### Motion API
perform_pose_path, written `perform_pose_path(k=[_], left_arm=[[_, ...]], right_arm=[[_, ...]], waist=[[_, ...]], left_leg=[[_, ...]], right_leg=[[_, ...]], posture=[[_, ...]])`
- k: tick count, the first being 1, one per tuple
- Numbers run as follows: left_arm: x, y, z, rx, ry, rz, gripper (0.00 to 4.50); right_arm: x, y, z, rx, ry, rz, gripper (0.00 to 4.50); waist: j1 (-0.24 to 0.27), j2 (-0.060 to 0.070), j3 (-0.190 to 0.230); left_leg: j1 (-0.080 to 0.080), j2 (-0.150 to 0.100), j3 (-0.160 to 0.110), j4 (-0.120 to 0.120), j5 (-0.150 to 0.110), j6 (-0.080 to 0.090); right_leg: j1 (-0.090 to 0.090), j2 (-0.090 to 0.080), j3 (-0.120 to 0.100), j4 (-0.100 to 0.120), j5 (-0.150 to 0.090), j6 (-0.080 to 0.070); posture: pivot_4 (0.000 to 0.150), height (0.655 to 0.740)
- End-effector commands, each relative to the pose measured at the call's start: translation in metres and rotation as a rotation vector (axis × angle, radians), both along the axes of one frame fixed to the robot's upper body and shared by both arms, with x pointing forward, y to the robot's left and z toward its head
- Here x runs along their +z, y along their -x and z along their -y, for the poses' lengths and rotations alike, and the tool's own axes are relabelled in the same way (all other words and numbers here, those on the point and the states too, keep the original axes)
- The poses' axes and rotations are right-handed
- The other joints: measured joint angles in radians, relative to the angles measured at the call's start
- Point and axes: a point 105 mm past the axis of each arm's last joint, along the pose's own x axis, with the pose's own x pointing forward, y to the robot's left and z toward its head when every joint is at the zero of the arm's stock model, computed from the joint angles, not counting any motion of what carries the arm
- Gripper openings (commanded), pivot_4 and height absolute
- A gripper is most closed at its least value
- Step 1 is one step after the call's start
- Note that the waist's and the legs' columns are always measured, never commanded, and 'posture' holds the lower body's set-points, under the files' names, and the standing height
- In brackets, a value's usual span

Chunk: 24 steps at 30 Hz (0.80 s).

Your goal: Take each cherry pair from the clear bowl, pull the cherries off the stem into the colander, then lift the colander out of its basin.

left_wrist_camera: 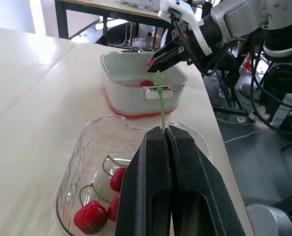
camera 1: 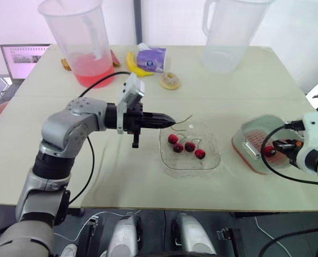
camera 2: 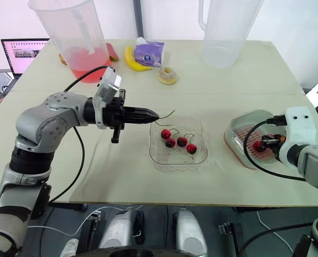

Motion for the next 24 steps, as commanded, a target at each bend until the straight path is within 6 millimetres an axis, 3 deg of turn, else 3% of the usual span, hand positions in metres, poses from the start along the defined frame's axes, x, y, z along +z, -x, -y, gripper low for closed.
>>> perform_pose_path(k=[1,6,11,16,17,20,24], left_arm=[[0.01,0.004,0.0,-0.012,0.019,0.043,0.0],[0.011,0.004,0.0,-0.007,0.02,0.044,0.0],[0.011,0.003,-0.002,0.005,0.019,0.045,0.0],[0.012,-0.002,-0.009,0.04,0.014,0.044,0.0],[0.012,-0.004,-0.01,0.049,0.013,0.042,0.0],[0.008,-0.011,-0.024,0.127,0.003,0.02,0.0],[0.004,-0.018,-0.039,0.215,-0.008,0.009,0.0]], right_arm=[[0.0,0.0,0.007,-0.039,-0.002,0.013,1.87],[0.002,-0.004,0.009,-0.058,-0.015,0.045,4.34],[0.03,-0.008,0.002,-0.007,-0.031,0.154,4.43],[0.067,-0.009,-0.029,0.203,-0.061,0.287,4.43],[0.072,-0.009,-0.038,0.264,-0.068,0.312,4.43],[0.088,0.011,-0.105,0.708,-0.127,0.388,4.43],[0.081,0.03,-0.144,0.998,-0.131,0.359,4.43]], waist=[[0.0,0.0,0.0],[-0.001,0.0,0.0],[-0.001,0.0,0.0],[-0.002,0.0,0.0],[-0.001,0.0,0.0],[-0.003,0.0,0.0],[-0.003,0.0,0.0]], left_leg=[[0.0,0.0,0.0,0.0,0.0,0.0],[0.0,0.0,0.0,0.0,0.0,0.0],[0.0,0.0,0.0,0.0,0.0,0.0],[0.0,0.0,0.0,0.0,0.0,0.0],[0.0,0.0,0.0,0.0,0.0,0.0],[0.0,0.0,0.0,0.0,0.0,0.0],[0.0,0.001,-0.001,0.0,0.0,0.0]], right_leg=[[0.0,0.0,0.0,0.0,0.0,0.0],[0.0,0.0,0.0,0.0,0.0,0.0],[0.0,0.0,0.0,0.0,0.0,0.0],[0.0,0.0,0.0,0.0,0.0,0.0],[0.0,0.0,0.0,0.0,0.0,0.0],[0.0,0.0,0.0,0.0,0.0,0.0],[0.0,0.0,0.0,0.0,0.0,0.0]], posture=[[0.15,0.74],[0.15,0.74],[0.15,0.74],[0.15,0.74],[0.15,0.74],[0.15,0.74],[0.15,0.74]])
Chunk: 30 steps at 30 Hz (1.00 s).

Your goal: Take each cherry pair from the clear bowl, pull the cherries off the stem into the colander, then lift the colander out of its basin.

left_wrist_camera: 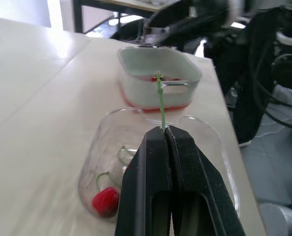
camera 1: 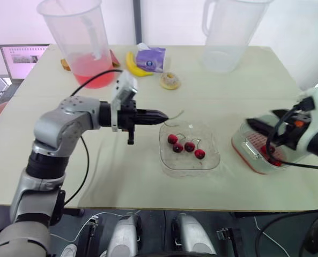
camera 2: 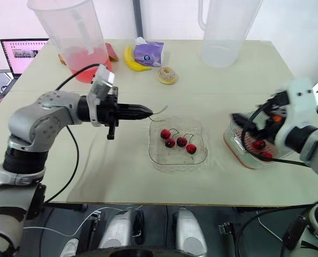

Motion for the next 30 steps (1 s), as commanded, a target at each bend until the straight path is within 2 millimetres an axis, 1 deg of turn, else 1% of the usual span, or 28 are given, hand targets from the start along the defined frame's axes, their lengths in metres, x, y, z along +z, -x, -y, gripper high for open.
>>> perform_pose_path(k=[1,5,8,11,13,17,18,20,22,24,26,30], left_arm=[[0.007,-0.006,-0.016,0.094,0.018,0.02,0.0],[0.002,-0.007,-0.031,0.19,0.026,-0.014,0.0],[-0.01,-0.002,-0.046,0.283,0.031,-0.066,0.0],[-0.022,0.0,-0.067,0.4,0.064,-0.132,0.0],[-0.034,0.003,-0.082,0.473,0.047,-0.163,0.0],[-0.049,0.006,-0.103,0.572,0.075,-0.226,0.0],[-0.057,0.007,-0.109,0.6,0.049,-0.234,0.0],[-0.068,0.007,-0.115,0.638,0.01,-0.247,0.0],[-0.082,0.0,-0.126,0.722,0.009,-0.285,0.0],[-0.094,-0.001,-0.133,0.764,-0.01,-0.306,0.0],[-0.101,-0.002,-0.138,0.795,-0.011,-0.332,0.0],[-0.111,-0.003,-0.145,0.835,-0.02,-0.366,0.0]], right_arm=[[-0.001,0.018,-0.033,0.247,0.057,0.041,4.43],[-0.012,0.022,-0.055,0.401,0.114,0.038,4.43],[-0.02,0.02,-0.064,0.474,0.156,0.033,4.43],[-0.025,0.015,-0.066,0.494,0.182,0.035,4.43],[-0.026,0.013,-0.068,0.51,0.191,0.035,4.43],[-0.029,0.007,-0.068,0.516,0.218,0.009,4.43],[-0.029,0.004,-0.068,0.51,0.227,0.007,4.43],[-0.028,0.0,-0.069,0.505,0.232,0.004,4.43],[-0.028,-0.003,-0.071,0.503,0.234,-0.009,4.43],[-0.028,-0.005,-0.072,0.498,0.234,-0.015,4.43],[-0.027,-0.006,-0.073,0.497,0.235,-0.017,4.43],[-0.027,-0.005,-0.075,0.499,0.233,-0.017,4.43]], waist=[[0.001,0.0,0.0],[0.002,-0.001,0.0],[-0.001,-0.001,0.0],[-0.002,-0.001,0.001],[-0.001,-0.001,0.0],[0.001,-0.001,0.0],[0.003,-0.001,0.0],[0.003,-0.001,0.0],[0.003,-0.001,0.0],[0.002,-0.001,0.0],[0.002,-0.001,0.0],[0.003,-0.001,0.0]], left_leg=[[0.0,0.0,0.0,0.0,0.0,0.0],[0.0,-0.001,0.0,0.001,-0.001,0.001],[0.0,-0.001,0.0,0.001,-0.001,0.001],[0.0,0.0,0.0,0.001,0.0,0.001],[0.001,0.0,0.0,0.001,0.0,0.001],[0.001,0.0,0.0,0.001,0.0,0.001],[0.001,0.0,0.0,0.001,0.0,0.001],[0.001,0.0,0.0,0.001,0.0,0.001],[0.001,0.0,0.0,0.001,0.0,0.001],[0.001,0.0,0.0,0.001,-0.001,0.001],[0.001,0.0,0.0,0.0,-0.001,0.001],[0.001,0.0,0.0,0.0,-0.001,0.001]], right_leg=[[0.0,-0.001,0.0,0.0,0.0,0.0],[0.001,-0.002,0.0,0.0,0.0,0.0],[0.001,-0.002,0.0,0.0,0.0,0.0],[0.001,-0.002,-0.001,0.0,0.0,0.0],[0.001,-0.002,-0.001,0.0,0.0,0.0],[0.001,-0.003,-0.001,0.0,0.0,0.0],[0.001,-0.003,-0.001,0.0,0.0,0.0],[0.001,-0.004,-0.001,0.0,0.0,0.0],[0.001,-0.004,-0.001,0.0,0.0,0.0],[0.001,-0.004,-0.001,0.0,0.0,0.0],[0.001,-0.005,-0.001,0.0,0.0,0.0],[0.001,-0.005,-0.001,0.0,0.0,0.0]], posture=[[0.15,0.74],[0.15,0.74],[0.15,0.74],[0.15,0.74],[0.15,0.74],[0.15,0.74],[0.15,0.74],[0.15,0.74],[0.15,0.74],[0.15,0.74],[0.15,0.74],[0.15,0.74]])
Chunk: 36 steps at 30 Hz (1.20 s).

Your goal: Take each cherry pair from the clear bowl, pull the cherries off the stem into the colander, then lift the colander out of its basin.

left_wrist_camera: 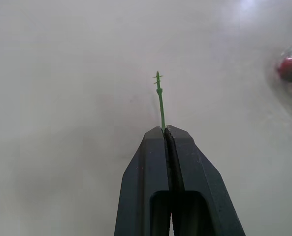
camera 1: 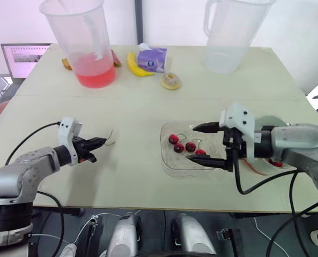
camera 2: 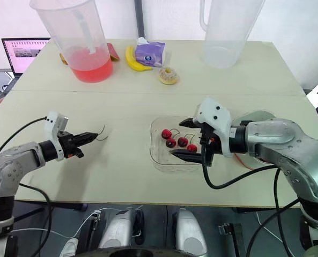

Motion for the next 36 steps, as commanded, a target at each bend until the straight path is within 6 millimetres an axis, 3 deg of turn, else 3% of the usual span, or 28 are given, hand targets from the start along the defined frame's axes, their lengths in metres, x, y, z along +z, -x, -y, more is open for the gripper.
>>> perform_pose_path(k=[1,2,5,12,19,22,23,25,28,33,36], left_arm=[[0.001,-0.003,-0.009,0.039,-0.021,0.011,0.0],[0.0,-0.004,-0.01,0.049,-0.025,0.005,0.0],[-0.003,-0.007,-0.015,0.072,-0.045,0.005,0.95],[-0.001,-0.021,-0.027,0.136,-0.096,0.044,4.44],[0.023,-0.039,-0.034,0.132,-0.177,0.167,4.44],[0.053,-0.045,-0.023,0.072,-0.168,0.285,4.44],[0.071,-0.043,-0.01,0.001,-0.152,0.355,4.44],[0.099,-0.033,0.016,-0.145,-0.112,0.458,4.44],[0.118,-0.012,0.045,-0.346,-0.114,0.546,4.44],[0.12,0.016,0.069,-0.612,-0.131,0.585,4.44],[0.111,0.042,0.082,-0.84,-0.168,0.53,4.44]], right_arm=[[0.008,0.002,-0.003,0.013,-0.002,0.036,4.43],[0.008,0.002,-0.004,0.012,-0.003,0.034,4.43],[0.008,0.003,-0.004,0.01,-0.002,0.033,4.5],[0.013,0.004,-0.005,0.001,-0.014,0.04,4.5],[0.016,0.002,0.0,-0.035,-0.024,0.049,4.5],[0.016,0.001,0.006,-0.071,-0.034,0.045,4.5],[0.016,0.0,0.008,-0.088,-0.032,0.042,4.5],[0.014,0.0,0.011,-0.113,-0.027,0.033,4.5],[0.011,0.0,0.014,-0.136,-0.012,0.016,4.5],[0.006,0.0,0.018,-0.167,0.04,-0.016,4.5],[0.004,-0.002,0.021,-0.182,0.119,-0.037,4.5]], waist=[[0.0,0.0,0.0],[0.0,0.0,0.0],[-0.001,0.0,0.0],[-0.001,0.0,0.0],[0.0,0.0,0.0],[0.003,0.0,0.0],[0.004,-0.001,0.0],[0.003,-0.001,0.0],[-0.001,-0.001,0.0],[-0.007,0.001,-0.001],[-0.006,0.0,-0.001]], left_leg=[[0.0,0.0,0.0,0.0,0.0,0.0],[0.0,0.0,0.0,0.0,0.0,0.0],[0.0,0.0,0.0,0.0,0.0,0.0],[0.0,0.0,0.0,0.0,0.0,0.0],[0.0,0.0,0.0,0.0,0.0,0.0],[0.0,0.0,0.0,0.0,0.0,0.0],[-0.001,0.0,0.0,0.0,0.0,0.0],[-0.001,0.0,0.0,0.0,0.0,0.0],[-0.001,0.0,0.001,0.0,0.0,0.001],[0.001,0.001,0.001,-0.001,0.0,0.0],[0.0,0.0,0.001,-0.001,0.0,0.0]], right_leg=[[0.0,0.0,0.0,0.0,0.0,0.0],[0.0,0.0,0.0,0.0,0.0,0.0],[0.0,-0.001,0.0,0.0,0.0,0.0],[0.0,-0.001,0.0,0.0,0.0,0.0],[0.0,-0.001,0.0,0.0,0.0,0.0],[0.0,-0.001,-0.001,0.0,0.0,0.0],[0.0,-0.001,-0.001,0.0,0.0,0.0],[0.0,-0.002,-0.001,0.0,0.0,0.0],[0.0,-0.002,-0.001,0.0,0.0,0.0],[0.0,0.0,0.0,0.0,0.0,0.0],[0.0,0.0,0.0,0.0,0.0,0.0]], posture=[[0.15,0.74],[0.15,0.74],[0.15,0.74],[0.15,0.74],[0.15,0.74],[0.15,0.74],[0.15,0.74],[0.15,0.74],[0.15,0.74],[0.15,0.74],[0.15,0.74]])
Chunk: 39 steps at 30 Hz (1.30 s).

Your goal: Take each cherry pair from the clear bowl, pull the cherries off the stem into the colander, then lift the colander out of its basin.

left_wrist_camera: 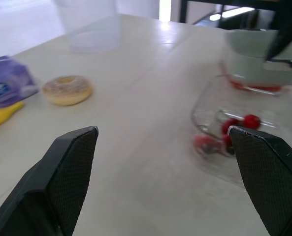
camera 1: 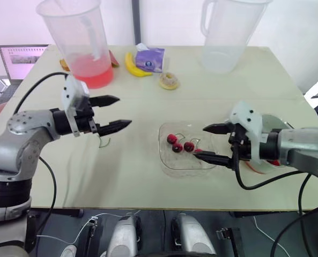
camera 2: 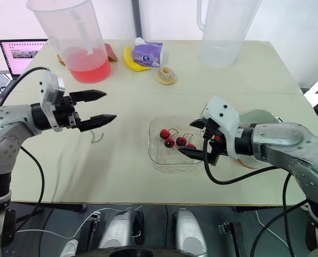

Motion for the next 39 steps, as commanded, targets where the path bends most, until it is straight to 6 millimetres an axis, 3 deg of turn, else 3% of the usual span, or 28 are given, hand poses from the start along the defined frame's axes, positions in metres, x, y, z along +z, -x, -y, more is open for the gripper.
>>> perform_pose_path(k=[1,5,15,18,21,28,39], left_arm=[[0.001,0.03,0.016,-0.227,-0.096,0.011,4.44],[-0.003,0.031,0.022,-0.286,-0.115,0.019,4.44],[-0.004,0.026,0.034,-0.311,-0.109,0.042,4.44],[-0.005,0.026,0.036,-0.313,-0.106,0.044,4.5],[-0.005,0.027,0.039,-0.313,-0.098,0.042,4.5],[-0.009,0.029,0.044,-0.31,-0.079,0.033,4.5],[-0.011,0.031,0.051,-0.306,-0.053,0.022,4.5]], right_arm=[[0.006,0.0,0.002,-0.005,0.105,0.013,4.5],[0.001,-0.002,0.003,0.025,0.261,-0.018,4.5],[-0.002,-0.018,-0.022,0.188,0.5,-0.09,4.5],[-0.007,-0.029,-0.025,0.201,0.57,-0.079,3.53],[-0.016,-0.035,-0.028,0.231,0.632,-0.097,2.12],[-0.035,-0.044,-0.022,0.266,0.734,-0.144,2.12],[-0.05,-0.056,-0.01,0.231,0.795,-0.182,2.12]], waist=[[0.0,0.0,0.0],[0.004,0.0,0.0],[-0.001,0.001,0.001],[0.001,0.001,0.001],[0.001,0.001,0.001],[0.002,0.001,0.001],[0.001,0.001,0.001]], left_leg=[[0.0,0.0,0.0,0.0,0.0,0.0],[0.0,0.0,0.0,0.0,0.0,0.0],[-0.002,0.0,0.001,0.0,0.0,0.001],[-0.002,0.0,0.001,0.001,0.0,0.001],[-0.002,0.0,0.001,0.001,-0.001,0.001],[-0.003,0.0,0.001,0.001,-0.001,0.001],[-0.002,0.0,0.001,0.001,-0.001,0.001]], right_leg=[[0.0,0.0,0.0,0.0,0.0,0.0],[-0.001,0.0,0.0,0.0,0.0,0.0],[-0.004,0.001,0.001,0.0,0.0,0.0],[-0.004,0.001,0.001,0.0,0.0,0.0],[-0.004,0.001,0.001,0.0,0.0,0.0],[-0.004,0.001,0.001,0.001,0.0,0.0],[-0.004,0.001,0.001,0.001,0.0,0.0]], posture=[[0.15,0.74],[0.15,0.74],[0.15,0.74],[0.15,0.74],[0.15,0.74],[0.15,0.74],[0.15,0.74]])
